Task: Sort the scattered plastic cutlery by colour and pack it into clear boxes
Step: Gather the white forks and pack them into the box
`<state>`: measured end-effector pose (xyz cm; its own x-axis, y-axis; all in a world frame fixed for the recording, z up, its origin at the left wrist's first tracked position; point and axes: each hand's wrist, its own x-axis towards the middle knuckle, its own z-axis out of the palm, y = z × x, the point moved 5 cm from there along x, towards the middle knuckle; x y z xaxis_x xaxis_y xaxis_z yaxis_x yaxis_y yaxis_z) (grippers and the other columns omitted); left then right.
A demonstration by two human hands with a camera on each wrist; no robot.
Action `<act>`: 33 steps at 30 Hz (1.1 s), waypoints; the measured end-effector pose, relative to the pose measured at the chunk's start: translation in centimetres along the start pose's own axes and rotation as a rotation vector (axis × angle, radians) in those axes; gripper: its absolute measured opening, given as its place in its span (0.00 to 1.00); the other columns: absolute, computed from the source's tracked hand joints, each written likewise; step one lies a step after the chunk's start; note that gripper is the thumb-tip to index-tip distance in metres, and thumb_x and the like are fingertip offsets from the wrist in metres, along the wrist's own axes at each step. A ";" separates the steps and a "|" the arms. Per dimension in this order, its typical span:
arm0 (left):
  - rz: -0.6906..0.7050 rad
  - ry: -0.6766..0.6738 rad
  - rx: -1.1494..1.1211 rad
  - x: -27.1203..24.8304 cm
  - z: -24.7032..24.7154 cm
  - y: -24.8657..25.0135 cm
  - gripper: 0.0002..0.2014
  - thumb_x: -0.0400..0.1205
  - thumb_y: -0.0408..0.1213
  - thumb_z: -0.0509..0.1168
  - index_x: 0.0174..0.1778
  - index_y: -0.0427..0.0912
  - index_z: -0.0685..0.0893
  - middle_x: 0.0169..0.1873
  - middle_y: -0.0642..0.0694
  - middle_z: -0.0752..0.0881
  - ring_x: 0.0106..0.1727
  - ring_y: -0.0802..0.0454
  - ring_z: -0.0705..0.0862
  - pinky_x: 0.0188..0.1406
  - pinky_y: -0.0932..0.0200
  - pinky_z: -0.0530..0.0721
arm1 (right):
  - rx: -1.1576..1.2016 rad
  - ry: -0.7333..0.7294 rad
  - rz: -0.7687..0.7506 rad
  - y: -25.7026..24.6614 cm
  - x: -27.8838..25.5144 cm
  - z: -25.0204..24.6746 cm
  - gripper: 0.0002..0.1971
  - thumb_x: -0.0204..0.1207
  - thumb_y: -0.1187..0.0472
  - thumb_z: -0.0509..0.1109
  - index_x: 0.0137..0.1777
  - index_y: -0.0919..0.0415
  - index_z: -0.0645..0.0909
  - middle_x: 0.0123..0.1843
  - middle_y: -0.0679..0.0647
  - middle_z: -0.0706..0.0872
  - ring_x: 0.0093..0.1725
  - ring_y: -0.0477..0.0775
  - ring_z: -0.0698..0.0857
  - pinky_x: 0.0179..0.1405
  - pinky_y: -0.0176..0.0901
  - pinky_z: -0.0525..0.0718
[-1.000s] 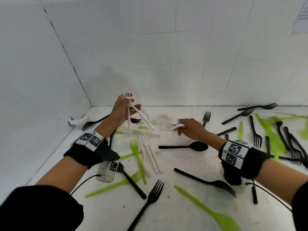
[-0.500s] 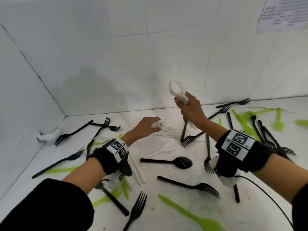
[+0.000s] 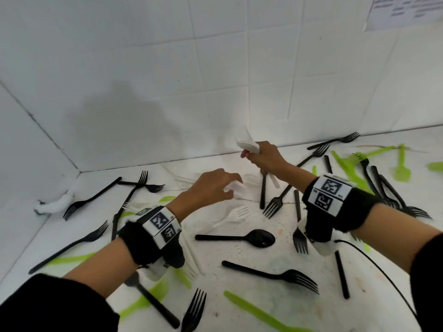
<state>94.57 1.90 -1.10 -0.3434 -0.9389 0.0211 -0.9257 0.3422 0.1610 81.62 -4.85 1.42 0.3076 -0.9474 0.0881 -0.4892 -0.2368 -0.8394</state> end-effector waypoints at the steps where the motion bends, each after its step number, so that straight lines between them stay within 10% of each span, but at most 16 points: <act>1: -0.022 0.068 -0.016 -0.6 -1.0 -0.5 0.17 0.80 0.41 0.64 0.65 0.51 0.78 0.48 0.43 0.81 0.53 0.49 0.79 0.42 0.61 0.67 | -0.057 -0.047 0.017 0.3 0.6 0.7 0.10 0.76 0.68 0.63 0.50 0.65 0.86 0.30 0.49 0.77 0.26 0.47 0.73 0.15 0.27 0.70; 4: -0.122 0.278 -0.133 -2.3 -3.8 -3.1 0.12 0.79 0.44 0.64 0.58 0.52 0.81 0.41 0.47 0.78 0.43 0.51 0.77 0.38 0.60 0.66 | -0.229 -0.197 0.073 1.2 2.0 3.0 0.12 0.74 0.63 0.69 0.54 0.67 0.84 0.37 0.56 0.81 0.32 0.52 0.78 0.19 0.31 0.75; 8: -0.138 0.457 -0.360 -3.7 -6.5 -6.6 0.04 0.78 0.45 0.61 0.46 0.54 0.80 0.37 0.53 0.84 0.40 0.54 0.82 0.38 0.60 0.76 | -0.491 -0.277 -0.014 1.8 2.9 5.8 0.17 0.72 0.57 0.73 0.58 0.66 0.82 0.57 0.62 0.85 0.58 0.60 0.82 0.47 0.42 0.74; 13: -0.195 0.568 -0.563 -3.9 -7.0 -8.0 0.04 0.84 0.32 0.61 0.48 0.44 0.81 0.32 0.53 0.80 0.23 0.61 0.78 0.27 0.70 0.77 | -0.582 -0.216 -0.050 2.6 2.1 6.1 0.14 0.74 0.60 0.68 0.59 0.64 0.81 0.59 0.61 0.83 0.59 0.61 0.81 0.46 0.42 0.73; 18: -0.427 0.342 -0.338 -1.5 -4.2 -10.0 0.14 0.78 0.47 0.62 0.44 0.38 0.78 0.38 0.44 0.83 0.43 0.43 0.82 0.36 0.61 0.67 | -0.414 -0.177 -0.008 2.6 2.0 4.7 0.15 0.71 0.60 0.73 0.55 0.66 0.82 0.57 0.61 0.84 0.59 0.60 0.81 0.45 0.40 0.72; 23: -0.664 -0.079 -0.324 0.9 -0.1 -9.8 0.21 0.81 0.54 0.62 0.40 0.36 0.74 0.28 0.45 0.82 0.25 0.52 0.76 0.21 0.64 0.73 | -0.120 0.007 0.099 1.3 0.7 1.6 0.11 0.68 0.59 0.73 0.44 0.67 0.82 0.37 0.55 0.82 0.37 0.52 0.80 0.32 0.40 0.72; 29: -0.692 -0.020 -0.260 2.5 2.0 -9.9 0.30 0.73 0.50 0.74 0.59 0.30 0.74 0.53 0.36 0.84 0.61 0.38 0.80 0.52 0.54 0.76 | 0.119 0.138 0.035 -1.6 -2.7 -1.5 0.14 0.72 0.66 0.67 0.28 0.60 0.68 0.25 0.51 0.70 0.25 0.47 0.70 0.22 0.30 0.69; 33: -0.778 0.075 -0.632 2.4 1.3 -10.2 0.17 0.76 0.33 0.69 0.56 0.30 0.73 0.42 0.35 0.78 0.36 0.45 0.80 0.18 0.65 0.72 | 0.068 -0.020 0.014 -2.4 -4.3 -0.9 0.11 0.73 0.64 0.64 0.29 0.57 0.72 0.25 0.48 0.79 0.26 0.47 0.78 0.33 0.39 0.75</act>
<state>103.02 -3.80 -3.96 0.3522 -0.9008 -0.2541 -0.6275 -0.4287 0.6500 80.73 -0.43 3.56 0.3173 -0.9460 0.0658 -0.4375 -0.2076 -0.8749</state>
